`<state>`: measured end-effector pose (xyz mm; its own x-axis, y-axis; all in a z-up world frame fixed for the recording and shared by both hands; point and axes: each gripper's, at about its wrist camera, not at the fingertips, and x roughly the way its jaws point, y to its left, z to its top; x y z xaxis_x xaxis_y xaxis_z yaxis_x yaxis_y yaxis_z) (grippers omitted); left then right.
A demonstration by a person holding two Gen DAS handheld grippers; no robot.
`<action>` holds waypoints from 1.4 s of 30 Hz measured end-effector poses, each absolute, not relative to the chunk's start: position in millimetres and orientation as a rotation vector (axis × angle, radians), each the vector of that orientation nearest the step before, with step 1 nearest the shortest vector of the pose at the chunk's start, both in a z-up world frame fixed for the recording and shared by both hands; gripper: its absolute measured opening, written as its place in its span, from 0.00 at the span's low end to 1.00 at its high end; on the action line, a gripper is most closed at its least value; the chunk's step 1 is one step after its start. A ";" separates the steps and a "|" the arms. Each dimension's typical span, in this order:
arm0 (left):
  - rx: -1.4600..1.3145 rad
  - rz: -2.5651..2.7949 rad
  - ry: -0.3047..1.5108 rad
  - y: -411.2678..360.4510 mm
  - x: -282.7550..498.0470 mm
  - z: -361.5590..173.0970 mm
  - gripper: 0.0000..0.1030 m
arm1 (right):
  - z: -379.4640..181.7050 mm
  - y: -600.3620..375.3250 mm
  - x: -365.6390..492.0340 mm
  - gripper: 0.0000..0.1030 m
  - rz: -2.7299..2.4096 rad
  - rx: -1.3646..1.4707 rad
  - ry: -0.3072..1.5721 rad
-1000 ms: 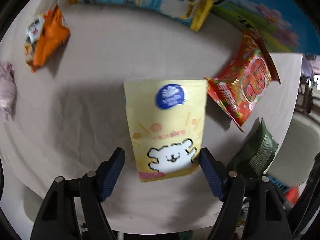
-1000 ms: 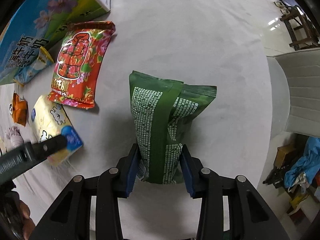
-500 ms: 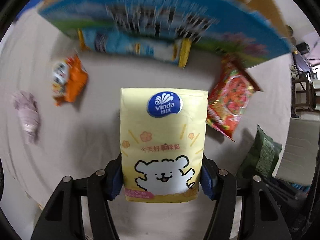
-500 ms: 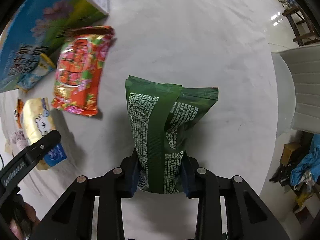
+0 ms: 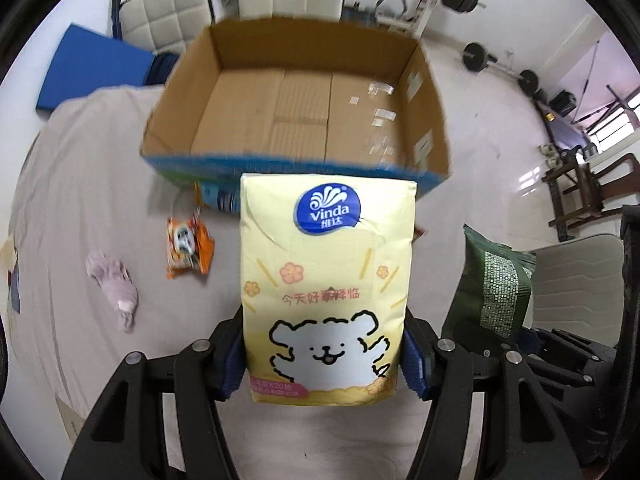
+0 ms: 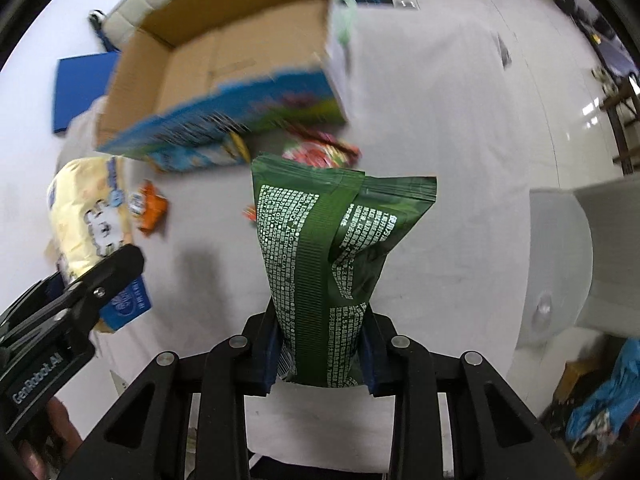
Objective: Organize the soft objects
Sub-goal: 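Lower both held packs into the cardboard box and open both tools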
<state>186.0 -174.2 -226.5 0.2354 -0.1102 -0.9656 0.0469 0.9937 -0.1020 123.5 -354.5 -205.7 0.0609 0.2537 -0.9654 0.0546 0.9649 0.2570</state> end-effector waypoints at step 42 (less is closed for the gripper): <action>-0.141 -0.380 1.610 -112.2 495.7 -326.8 0.59 | -301.8 -259.7 453.1 0.33 0.086 0.112 1.489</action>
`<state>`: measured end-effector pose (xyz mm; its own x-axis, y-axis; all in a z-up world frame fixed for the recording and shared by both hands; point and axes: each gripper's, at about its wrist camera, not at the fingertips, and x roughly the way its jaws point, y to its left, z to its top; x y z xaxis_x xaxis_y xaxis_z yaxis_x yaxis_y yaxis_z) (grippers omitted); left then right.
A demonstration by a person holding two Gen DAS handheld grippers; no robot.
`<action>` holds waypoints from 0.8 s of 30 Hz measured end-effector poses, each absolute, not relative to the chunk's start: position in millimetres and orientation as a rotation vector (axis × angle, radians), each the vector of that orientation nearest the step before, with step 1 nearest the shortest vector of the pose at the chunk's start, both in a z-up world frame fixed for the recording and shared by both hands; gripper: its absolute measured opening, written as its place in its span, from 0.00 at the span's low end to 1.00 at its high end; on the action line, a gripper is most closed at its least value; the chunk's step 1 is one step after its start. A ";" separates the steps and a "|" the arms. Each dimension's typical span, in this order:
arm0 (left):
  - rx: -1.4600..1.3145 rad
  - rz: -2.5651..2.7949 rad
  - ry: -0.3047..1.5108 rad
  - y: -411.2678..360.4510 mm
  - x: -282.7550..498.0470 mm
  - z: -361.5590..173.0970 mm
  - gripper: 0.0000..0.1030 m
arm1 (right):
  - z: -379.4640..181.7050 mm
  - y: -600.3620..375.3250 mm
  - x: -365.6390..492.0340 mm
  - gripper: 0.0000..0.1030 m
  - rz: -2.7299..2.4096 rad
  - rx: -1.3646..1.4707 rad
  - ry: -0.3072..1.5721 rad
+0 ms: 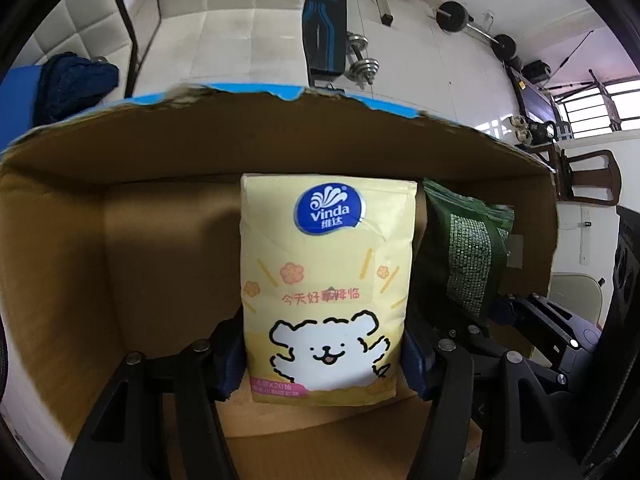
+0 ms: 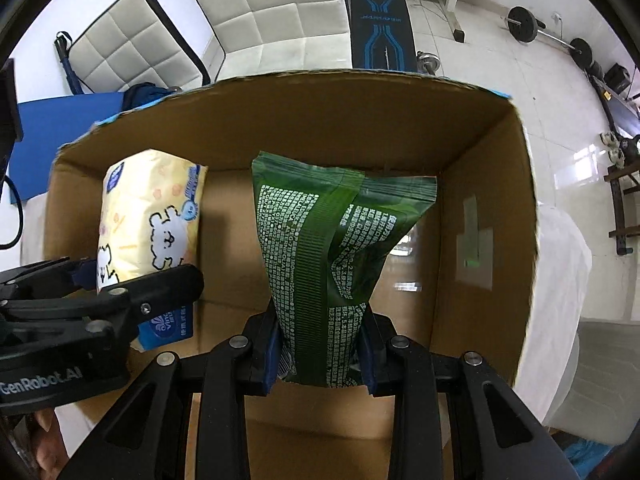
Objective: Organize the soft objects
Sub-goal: 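Lower both held packs into the cardboard box and open both tools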
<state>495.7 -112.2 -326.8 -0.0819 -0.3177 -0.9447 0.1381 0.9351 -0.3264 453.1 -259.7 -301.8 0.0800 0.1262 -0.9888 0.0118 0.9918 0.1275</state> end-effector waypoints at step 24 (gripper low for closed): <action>0.013 -0.208 1.478 -88.7 422.1 -266.5 0.98 | -287.6 -255.8 418.8 1.00 0.052 0.050 1.504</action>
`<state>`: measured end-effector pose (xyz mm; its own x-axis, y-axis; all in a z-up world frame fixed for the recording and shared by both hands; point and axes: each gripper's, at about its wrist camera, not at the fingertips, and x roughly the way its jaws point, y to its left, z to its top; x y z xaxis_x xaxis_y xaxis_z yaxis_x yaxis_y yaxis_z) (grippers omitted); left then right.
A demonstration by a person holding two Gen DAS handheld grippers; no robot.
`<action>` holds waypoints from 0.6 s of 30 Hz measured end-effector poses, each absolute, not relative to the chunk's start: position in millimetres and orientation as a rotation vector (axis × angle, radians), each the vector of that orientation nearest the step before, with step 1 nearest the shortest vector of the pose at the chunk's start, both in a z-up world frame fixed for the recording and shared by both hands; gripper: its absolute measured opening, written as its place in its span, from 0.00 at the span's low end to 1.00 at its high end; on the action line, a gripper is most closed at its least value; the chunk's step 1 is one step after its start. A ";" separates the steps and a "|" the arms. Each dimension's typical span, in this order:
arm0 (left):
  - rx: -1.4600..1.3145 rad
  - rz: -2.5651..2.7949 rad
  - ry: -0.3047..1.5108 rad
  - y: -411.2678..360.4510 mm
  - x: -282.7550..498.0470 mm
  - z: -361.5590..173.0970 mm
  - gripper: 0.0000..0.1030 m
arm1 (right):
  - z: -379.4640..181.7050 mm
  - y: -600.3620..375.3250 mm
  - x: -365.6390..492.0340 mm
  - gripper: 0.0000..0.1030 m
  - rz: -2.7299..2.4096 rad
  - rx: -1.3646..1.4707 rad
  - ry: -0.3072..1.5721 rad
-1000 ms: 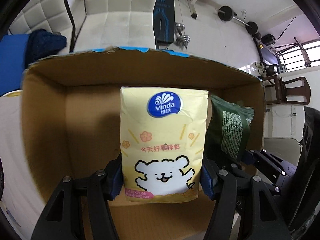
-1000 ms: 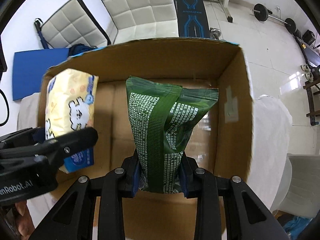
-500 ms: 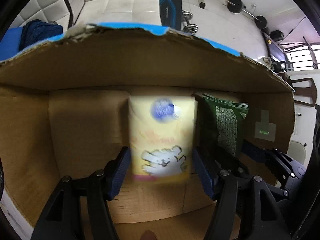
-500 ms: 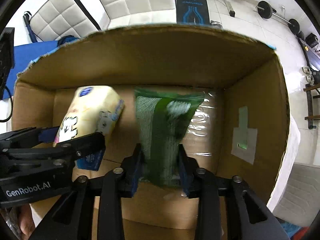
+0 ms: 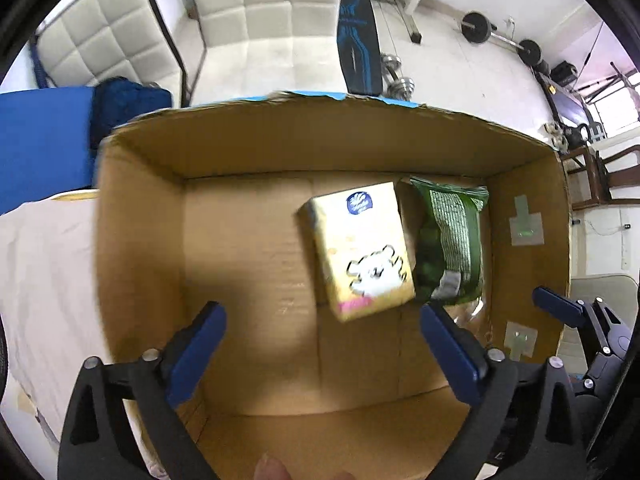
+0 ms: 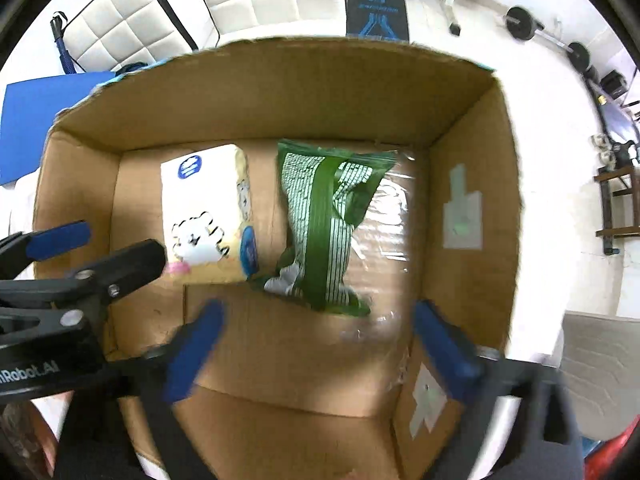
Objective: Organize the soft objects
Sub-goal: 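Lower both held packs into the cardboard box and open both tools, then grasp the orange panda bag with left tool while right grasps red floral bag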
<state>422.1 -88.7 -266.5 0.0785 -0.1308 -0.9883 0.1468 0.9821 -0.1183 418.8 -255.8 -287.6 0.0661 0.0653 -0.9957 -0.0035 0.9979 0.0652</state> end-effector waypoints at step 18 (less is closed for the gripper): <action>0.046 -0.139 1.196 -66.6 329.4 -167.7 0.98 | -177.5 -226.3 313.3 1.00 -0.062 0.040 1.267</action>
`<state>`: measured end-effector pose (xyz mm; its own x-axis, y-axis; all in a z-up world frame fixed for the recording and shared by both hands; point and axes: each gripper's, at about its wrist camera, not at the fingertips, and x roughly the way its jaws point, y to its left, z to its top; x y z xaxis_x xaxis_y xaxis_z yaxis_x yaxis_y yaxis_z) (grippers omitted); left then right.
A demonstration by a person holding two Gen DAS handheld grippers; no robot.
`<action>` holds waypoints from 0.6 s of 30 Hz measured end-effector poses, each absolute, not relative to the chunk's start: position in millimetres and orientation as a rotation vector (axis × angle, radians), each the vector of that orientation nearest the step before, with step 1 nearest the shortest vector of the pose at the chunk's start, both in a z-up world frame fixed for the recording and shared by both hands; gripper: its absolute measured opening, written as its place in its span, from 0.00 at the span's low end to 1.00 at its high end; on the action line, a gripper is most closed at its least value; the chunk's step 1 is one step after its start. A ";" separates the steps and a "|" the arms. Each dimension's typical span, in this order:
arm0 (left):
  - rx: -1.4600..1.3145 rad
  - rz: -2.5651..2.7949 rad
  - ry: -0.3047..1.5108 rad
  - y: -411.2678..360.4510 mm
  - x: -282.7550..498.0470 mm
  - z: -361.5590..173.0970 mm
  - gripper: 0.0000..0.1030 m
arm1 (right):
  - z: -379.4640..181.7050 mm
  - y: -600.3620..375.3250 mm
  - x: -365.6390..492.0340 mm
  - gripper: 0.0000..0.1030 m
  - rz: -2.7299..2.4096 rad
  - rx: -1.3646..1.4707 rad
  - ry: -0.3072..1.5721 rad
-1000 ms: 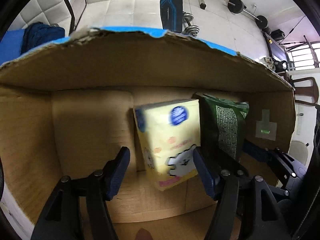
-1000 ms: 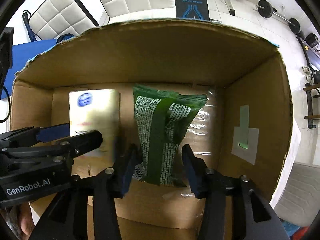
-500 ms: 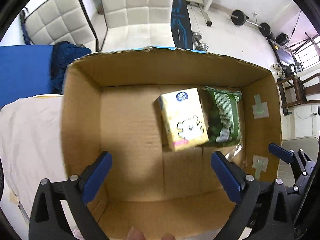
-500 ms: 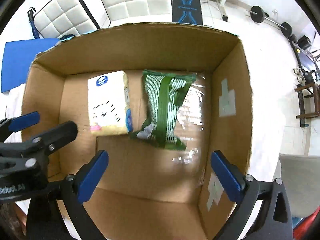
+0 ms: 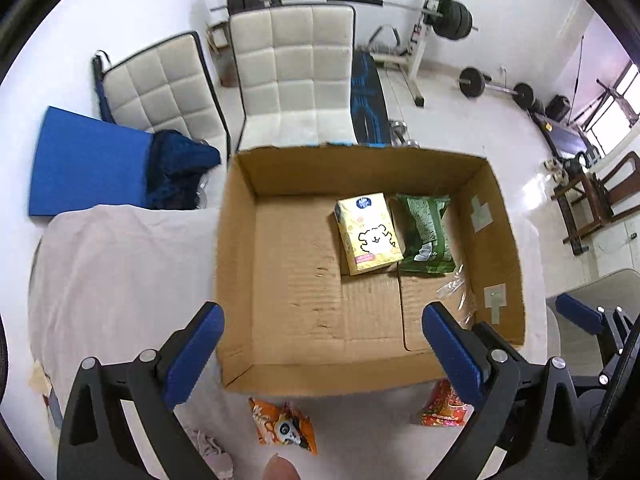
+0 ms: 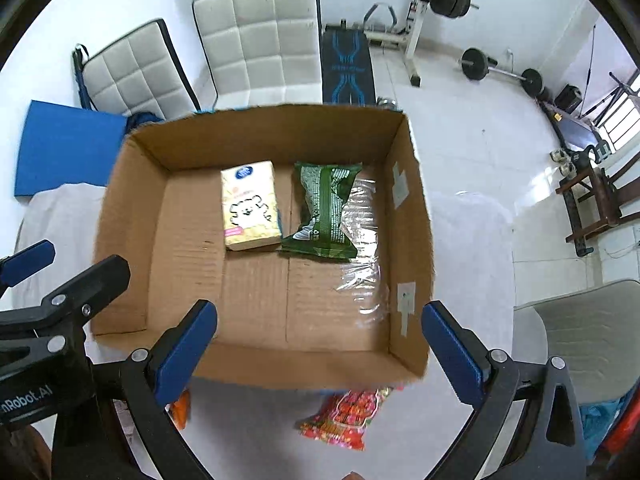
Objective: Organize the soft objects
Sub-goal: 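Grasp the orange panda bag with left tool while right grasps red floral bag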
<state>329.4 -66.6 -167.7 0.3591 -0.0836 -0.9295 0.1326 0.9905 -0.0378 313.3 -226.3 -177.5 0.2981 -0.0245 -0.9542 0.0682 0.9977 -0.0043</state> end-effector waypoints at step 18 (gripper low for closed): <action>-0.134 0.108 1.312 -19.3 223.6 -223.5 0.99 | -238.1 -269.7 223.9 1.00 -0.118 0.215 1.426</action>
